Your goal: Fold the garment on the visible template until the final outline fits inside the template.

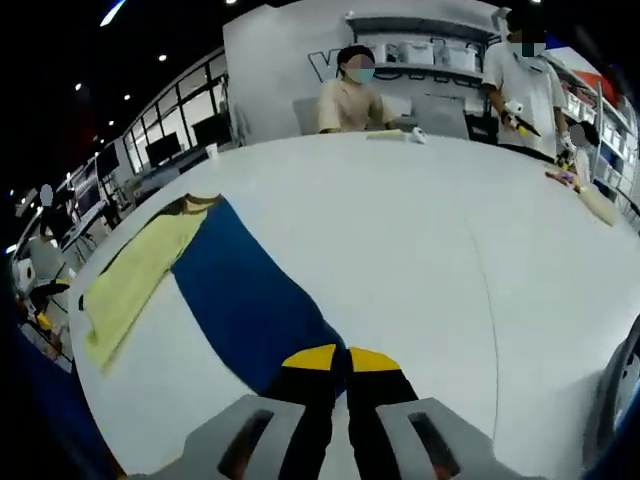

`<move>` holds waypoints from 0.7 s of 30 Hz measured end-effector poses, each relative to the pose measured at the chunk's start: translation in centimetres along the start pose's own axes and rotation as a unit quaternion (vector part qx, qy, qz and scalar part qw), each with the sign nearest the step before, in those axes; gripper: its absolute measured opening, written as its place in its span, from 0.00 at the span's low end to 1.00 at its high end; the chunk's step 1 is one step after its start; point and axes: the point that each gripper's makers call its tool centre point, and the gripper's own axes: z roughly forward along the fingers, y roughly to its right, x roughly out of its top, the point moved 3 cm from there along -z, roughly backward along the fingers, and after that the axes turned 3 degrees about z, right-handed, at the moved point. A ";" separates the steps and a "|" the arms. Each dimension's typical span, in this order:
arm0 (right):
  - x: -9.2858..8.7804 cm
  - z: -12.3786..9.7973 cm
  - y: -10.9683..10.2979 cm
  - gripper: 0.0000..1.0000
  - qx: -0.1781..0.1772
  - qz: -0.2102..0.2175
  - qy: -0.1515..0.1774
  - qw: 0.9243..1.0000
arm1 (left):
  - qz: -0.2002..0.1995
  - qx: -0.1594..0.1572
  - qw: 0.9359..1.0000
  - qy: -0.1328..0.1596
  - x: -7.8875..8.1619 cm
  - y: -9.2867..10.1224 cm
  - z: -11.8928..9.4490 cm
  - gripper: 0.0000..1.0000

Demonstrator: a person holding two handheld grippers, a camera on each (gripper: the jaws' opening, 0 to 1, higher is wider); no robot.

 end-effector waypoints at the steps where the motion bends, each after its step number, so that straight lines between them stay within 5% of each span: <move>1: -0.1 -0.1 -0.1 0.00 0.000 0.001 -0.001 1.000 | 0.000 0.000 1.000 0.000 0.0 0.0 0.0 0.92; 13: -0.8 -1.3 0.7 0.00 -0.008 0.006 0.009 1.000 | -0.001 0.002 1.000 -0.004 -0.4 0.4 -0.1 0.91; 21: -1.5 -2.5 -1.5 0.05 0.025 -0.028 0.018 0.999 | -0.003 0.000 1.000 0.001 -0.9 -0.1 -0.2 0.91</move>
